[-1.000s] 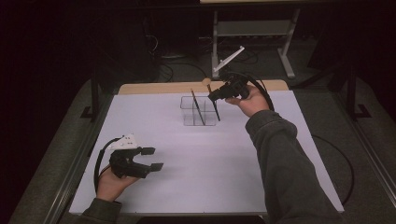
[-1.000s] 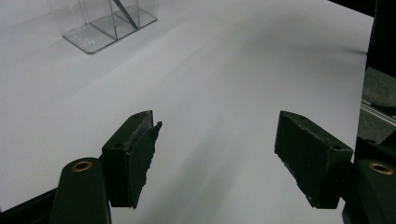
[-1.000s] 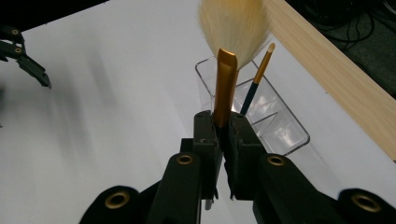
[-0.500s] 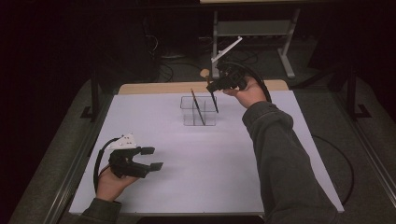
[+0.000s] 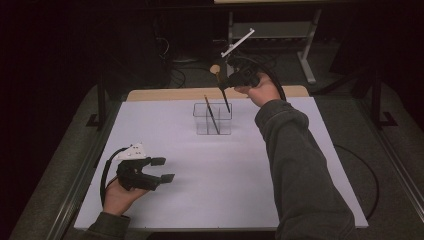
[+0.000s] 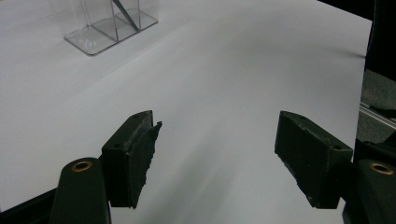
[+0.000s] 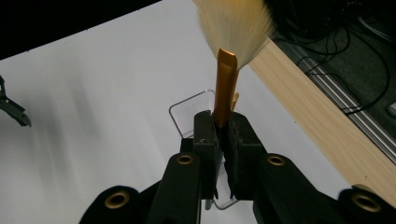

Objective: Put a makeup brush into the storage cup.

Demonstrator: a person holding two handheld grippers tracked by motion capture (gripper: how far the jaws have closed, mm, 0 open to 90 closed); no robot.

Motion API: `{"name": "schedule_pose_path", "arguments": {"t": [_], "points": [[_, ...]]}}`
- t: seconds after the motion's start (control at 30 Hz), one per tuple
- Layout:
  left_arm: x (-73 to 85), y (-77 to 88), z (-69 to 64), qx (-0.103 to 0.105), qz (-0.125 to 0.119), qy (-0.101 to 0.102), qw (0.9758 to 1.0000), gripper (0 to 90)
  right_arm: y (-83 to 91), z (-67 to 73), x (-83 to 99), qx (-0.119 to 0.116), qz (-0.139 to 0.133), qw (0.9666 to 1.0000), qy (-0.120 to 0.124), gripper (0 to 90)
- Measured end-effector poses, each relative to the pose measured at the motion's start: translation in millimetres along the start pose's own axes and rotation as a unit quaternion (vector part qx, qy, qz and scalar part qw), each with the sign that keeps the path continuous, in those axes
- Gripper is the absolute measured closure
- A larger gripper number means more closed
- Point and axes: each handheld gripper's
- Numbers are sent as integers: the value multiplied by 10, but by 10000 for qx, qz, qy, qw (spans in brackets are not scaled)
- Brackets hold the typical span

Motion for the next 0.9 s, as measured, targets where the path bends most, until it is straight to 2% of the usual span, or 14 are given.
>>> {"name": "schedule_pose_path", "arguments": {"t": [0.23, 0.43, 0.57, 0.67, 0.8, 0.9], "points": [[3, 6, 8, 3, -21, -3, 10000, 277, -48, -18, -81, 50, -17, 10000, 42, 827], [7, 6, 10, 8, -8, 4, 10000, 276, -133, -43, -72, 77, 75, 9999, 25, 826], [10, 20, 25, -15, 13, -29, 10000, 274, -168, -60, -70, 108, 45, 9999, 24, 826], [11, 23, 22, -8, -1, -5, 10000, 274, -199, -59, -63, 101, 84, 9999, -46, 826], [15, 30, 21, -25, -5, 54, 10000, 274, -258, -61, -51, 98, 130, 9999, -14, 827], [16, 41, 32, -33, -29, 5, 10000, 274, -292, -61, -52, 91, 156, 9998, -11, 827]]}}
Point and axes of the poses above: each handheld gripper's, and its own axes: y roughly backward along the jaws, x roughly out of its underside, z roughly to its left, and after that the axes turned 3 degrees about -z, right-handed
